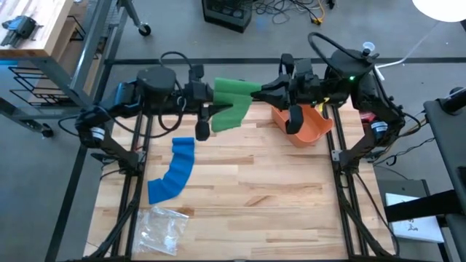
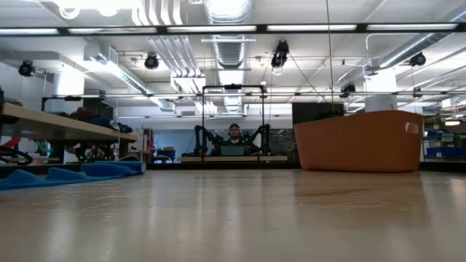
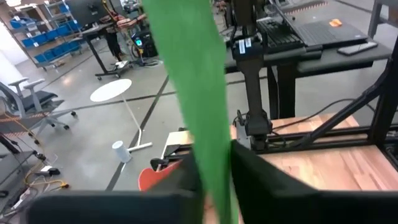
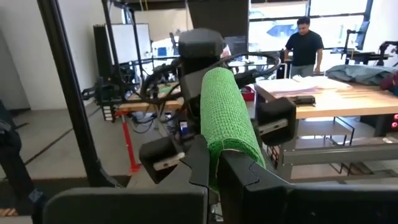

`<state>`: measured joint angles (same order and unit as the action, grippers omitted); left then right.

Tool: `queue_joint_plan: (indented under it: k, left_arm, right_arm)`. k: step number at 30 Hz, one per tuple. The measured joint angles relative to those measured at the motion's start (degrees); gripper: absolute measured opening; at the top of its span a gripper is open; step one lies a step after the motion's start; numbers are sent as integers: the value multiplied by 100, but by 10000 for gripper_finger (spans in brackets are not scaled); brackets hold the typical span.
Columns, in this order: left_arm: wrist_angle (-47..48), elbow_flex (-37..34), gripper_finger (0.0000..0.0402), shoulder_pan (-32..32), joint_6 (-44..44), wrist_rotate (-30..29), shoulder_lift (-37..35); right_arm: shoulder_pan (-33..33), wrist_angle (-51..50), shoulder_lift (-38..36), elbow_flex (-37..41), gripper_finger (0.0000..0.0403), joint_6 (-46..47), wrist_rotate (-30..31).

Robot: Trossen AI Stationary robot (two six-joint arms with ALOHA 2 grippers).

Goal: Roll bandage
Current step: Roll the green bandage

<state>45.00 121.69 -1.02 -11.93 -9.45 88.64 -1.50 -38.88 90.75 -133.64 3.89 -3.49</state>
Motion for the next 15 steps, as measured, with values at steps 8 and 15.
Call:
queue_joint_plan:
  k: [8,15]
  left_arm:
    - [33,0,2,0,-150,0,-4]
    - [123,-181,4,0,-171,0,2]
  right_arm:
    - [-2,103,-213,-13,3,234,2]
    - [-2,263,-246,-21,3,309,2]
